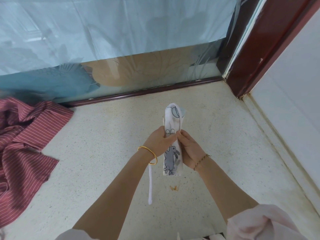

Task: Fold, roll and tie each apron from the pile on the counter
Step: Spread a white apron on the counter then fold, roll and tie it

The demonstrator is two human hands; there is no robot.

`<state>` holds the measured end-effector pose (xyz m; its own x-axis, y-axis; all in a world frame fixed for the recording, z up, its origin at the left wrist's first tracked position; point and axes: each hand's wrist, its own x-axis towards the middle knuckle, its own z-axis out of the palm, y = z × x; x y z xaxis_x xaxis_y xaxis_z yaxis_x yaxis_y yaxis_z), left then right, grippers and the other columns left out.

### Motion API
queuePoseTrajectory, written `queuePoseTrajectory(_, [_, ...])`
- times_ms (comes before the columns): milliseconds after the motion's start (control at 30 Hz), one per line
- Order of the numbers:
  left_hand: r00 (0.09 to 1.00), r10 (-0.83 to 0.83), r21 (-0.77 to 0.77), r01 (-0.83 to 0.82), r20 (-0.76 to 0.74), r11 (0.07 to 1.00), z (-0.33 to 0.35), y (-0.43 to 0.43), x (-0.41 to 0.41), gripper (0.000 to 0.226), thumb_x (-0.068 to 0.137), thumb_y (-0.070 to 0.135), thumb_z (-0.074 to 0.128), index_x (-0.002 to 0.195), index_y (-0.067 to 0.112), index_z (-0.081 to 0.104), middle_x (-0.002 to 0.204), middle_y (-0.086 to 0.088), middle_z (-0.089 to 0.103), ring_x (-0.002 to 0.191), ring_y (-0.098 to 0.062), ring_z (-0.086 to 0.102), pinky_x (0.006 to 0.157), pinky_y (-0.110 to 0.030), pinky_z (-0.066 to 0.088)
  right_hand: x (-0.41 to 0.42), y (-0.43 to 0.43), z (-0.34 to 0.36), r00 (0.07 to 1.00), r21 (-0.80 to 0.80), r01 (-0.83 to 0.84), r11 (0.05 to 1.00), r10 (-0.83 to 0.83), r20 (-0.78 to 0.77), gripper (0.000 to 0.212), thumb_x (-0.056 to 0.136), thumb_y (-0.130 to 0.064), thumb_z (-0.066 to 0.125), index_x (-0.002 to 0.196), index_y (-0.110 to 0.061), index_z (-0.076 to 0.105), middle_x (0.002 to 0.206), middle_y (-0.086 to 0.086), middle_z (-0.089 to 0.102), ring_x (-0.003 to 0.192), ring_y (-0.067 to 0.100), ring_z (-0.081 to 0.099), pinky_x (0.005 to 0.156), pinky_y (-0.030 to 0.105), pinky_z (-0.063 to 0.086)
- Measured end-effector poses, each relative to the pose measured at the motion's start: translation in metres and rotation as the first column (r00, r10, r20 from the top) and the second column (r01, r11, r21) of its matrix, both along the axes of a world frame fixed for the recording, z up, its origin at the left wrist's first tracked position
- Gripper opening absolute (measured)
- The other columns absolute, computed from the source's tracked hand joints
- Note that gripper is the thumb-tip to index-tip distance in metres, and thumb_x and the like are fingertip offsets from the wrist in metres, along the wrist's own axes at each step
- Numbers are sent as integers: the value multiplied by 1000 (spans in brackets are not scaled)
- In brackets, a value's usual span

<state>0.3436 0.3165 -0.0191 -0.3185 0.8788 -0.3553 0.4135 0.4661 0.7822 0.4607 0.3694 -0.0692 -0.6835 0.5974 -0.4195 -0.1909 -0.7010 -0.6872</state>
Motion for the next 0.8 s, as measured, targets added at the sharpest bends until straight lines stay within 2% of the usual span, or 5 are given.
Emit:
queuePoseTrajectory(200, [998,54,41,-55,15,998,-4,1,0,14,92,22,51,95,9,48,78,-3,53,69,-17,50,57,-24,41,-3,2,0,985,139,-58,989,35,166,23,100,-24,41,116,-11,52,108,11,65,95,26,63,90,46,49])
queuePoseTrajectory(400, [978,170,30,-175,125,984,-10,0,-2,11,92,17,51,93,7,48,75,-3,51,68,-17,48,58,-25,40,-9,3,4,859,445,-157,882,-100,502,21,100,-29,41,111,-12,43,84,-1,58,72,9,56,64,22,49])
queuePoseTrajectory(567, [953,262,41,-271,152,962,-13,0,-6,11,92,16,50,94,6,48,80,-6,52,71,-18,50,61,-26,42,1,16,5,682,528,-485,697,-76,728,18,94,-16,44,95,-13,62,73,1,59,67,14,52,66,29,43])
queuePoseTrajectory(633, [960,253,39,-259,124,965,-14,1,-6,12,93,16,49,98,5,47,84,-9,53,76,-21,50,64,-28,43,0,18,5,580,526,-620,582,-111,807,20,95,-18,45,98,-15,64,76,1,60,70,18,54,64,29,43])
queuePoseTrajectory(800, [966,252,25,-251,-52,968,-27,-2,-15,20,93,10,45,110,0,48,85,-11,50,67,-19,46,50,-20,36,0,16,19,530,592,-601,538,-287,798,16,98,-17,41,93,-15,56,78,-2,58,54,8,40,49,23,31])
